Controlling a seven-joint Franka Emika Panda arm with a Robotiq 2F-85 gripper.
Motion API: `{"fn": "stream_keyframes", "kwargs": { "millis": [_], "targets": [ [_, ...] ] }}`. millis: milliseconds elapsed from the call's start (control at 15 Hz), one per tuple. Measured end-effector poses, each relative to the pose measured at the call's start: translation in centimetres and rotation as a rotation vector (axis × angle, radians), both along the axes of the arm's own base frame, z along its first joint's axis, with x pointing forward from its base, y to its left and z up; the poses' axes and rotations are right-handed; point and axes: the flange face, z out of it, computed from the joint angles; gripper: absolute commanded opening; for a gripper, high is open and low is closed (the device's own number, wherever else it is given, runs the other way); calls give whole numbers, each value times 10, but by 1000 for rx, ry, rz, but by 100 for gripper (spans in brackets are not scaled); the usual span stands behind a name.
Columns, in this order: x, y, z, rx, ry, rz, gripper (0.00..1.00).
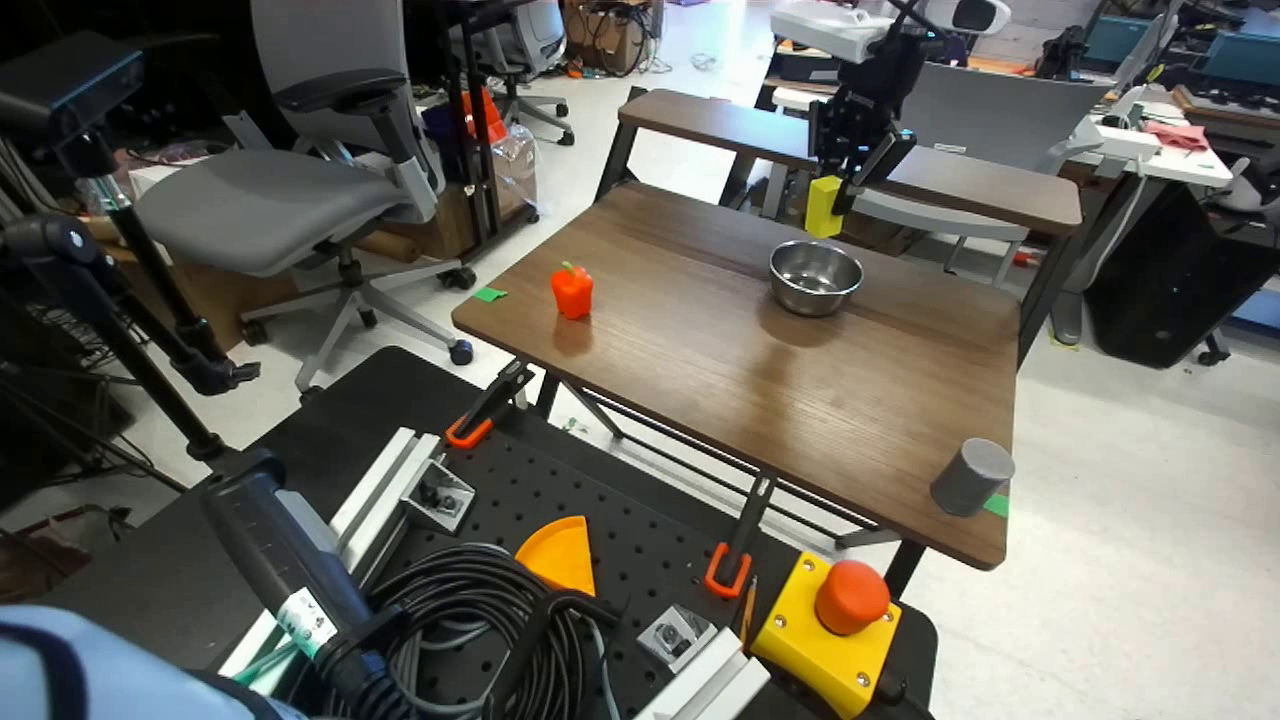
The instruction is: Put the yellow block inside the silver bowl
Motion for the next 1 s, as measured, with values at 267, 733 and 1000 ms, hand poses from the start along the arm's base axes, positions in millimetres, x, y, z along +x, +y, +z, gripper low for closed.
{"fn": "stream_keyframes", "kwargs": {
  "millis": [267, 733, 1000],
  "targets": [
    [12, -5, -29, -14, 54, -58, 8],
    [29, -5, -72, -34, 143, -115, 8],
    [36, -7, -87, -48, 173, -141, 8]
  ]
}}
